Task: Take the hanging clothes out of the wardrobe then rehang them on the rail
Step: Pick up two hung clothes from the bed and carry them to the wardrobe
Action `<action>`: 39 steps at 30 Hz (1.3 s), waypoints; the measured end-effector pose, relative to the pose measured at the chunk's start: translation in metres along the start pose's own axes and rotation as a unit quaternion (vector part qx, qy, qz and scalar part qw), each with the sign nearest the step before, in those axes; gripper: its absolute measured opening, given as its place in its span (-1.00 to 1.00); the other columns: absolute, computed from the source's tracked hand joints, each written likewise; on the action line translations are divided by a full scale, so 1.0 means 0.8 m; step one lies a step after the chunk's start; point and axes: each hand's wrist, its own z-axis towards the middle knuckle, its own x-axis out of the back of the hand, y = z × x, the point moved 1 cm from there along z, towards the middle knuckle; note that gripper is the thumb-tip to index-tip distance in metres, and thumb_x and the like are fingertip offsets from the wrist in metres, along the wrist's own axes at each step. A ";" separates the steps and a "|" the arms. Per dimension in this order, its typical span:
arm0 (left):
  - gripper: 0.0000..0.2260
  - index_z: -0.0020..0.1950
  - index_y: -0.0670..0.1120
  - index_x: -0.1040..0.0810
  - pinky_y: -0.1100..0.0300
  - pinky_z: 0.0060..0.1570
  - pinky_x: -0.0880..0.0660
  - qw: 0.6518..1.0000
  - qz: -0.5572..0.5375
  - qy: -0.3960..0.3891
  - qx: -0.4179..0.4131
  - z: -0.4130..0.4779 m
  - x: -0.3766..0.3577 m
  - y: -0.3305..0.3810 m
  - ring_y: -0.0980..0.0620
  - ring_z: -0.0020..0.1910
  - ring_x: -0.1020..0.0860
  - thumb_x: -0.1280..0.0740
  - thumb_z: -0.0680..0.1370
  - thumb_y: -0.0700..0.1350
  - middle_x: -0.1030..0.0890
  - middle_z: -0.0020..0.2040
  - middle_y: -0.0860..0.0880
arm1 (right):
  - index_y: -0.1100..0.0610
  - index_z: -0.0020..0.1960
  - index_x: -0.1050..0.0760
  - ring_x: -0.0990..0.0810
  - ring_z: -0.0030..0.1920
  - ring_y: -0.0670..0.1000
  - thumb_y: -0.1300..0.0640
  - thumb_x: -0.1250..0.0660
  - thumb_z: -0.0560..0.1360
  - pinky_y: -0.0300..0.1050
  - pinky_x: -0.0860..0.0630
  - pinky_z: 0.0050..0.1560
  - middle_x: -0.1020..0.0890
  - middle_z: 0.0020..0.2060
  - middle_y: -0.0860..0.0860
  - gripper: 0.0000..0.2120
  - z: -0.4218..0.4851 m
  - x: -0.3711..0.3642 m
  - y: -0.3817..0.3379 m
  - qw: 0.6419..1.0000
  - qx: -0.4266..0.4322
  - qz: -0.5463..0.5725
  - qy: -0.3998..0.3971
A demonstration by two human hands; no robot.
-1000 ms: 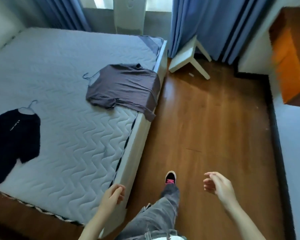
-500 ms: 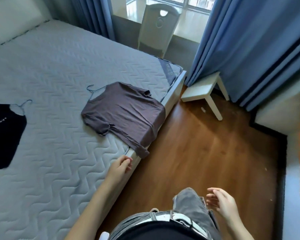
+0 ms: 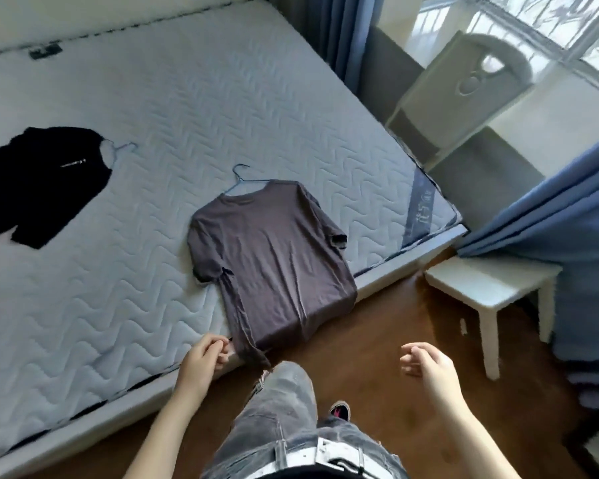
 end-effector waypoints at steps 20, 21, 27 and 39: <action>-0.90 0.04 -0.09 -0.57 0.04 0.03 -0.47 0.980 0.052 0.183 0.062 0.536 -0.045 0.151 -0.18 -0.03 -0.58 -0.29 0.57 -0.19 -0.60 -0.09 -0.10 | 0.04 0.24 -0.48 -0.54 0.18 0.12 0.16 -0.19 0.55 -0.05 -0.44 0.07 -0.56 0.17 0.08 -0.72 0.591 -0.346 -0.158 0.919 0.189 -0.313 -0.147; -0.85 0.11 -0.11 -0.57 0.08 0.05 -0.45 0.978 0.068 0.188 0.058 0.578 -0.052 0.152 -0.15 0.00 -0.58 -0.30 0.56 -0.17 -0.60 -0.01 -0.11 | 0.12 0.35 -0.42 -0.47 0.28 0.13 0.15 -0.18 0.55 -0.03 -0.40 0.19 -0.50 0.27 0.10 -0.63 0.617 -0.364 -0.146 0.893 0.243 -0.355 -0.131; -0.53 0.44 -0.16 -0.39 0.06 0.36 -0.32 0.939 0.283 0.188 -0.049 0.780 -0.082 0.141 -0.13 0.37 -0.41 -0.33 0.55 -0.08 -0.44 0.38 -0.15 | -0.08 0.50 -0.27 -0.28 0.47 0.19 -0.06 -0.10 0.49 0.18 -0.24 0.41 -0.40 0.44 0.05 -0.44 0.719 -0.432 -0.046 0.718 0.407 -0.546 -0.142; -0.79 -0.09 -0.14 -0.42 0.10 -0.19 -0.29 0.926 0.355 0.112 -0.057 0.831 -0.073 0.138 -0.17 -0.08 -0.51 -0.10 0.66 -0.10 -0.54 -0.11 -0.13 | -0.04 0.44 -0.38 -0.32 0.44 0.19 -0.06 -0.15 0.43 0.14 -0.17 0.44 -0.45 0.41 0.05 -0.43 0.734 -0.438 -0.029 0.704 0.442 -0.544 -0.116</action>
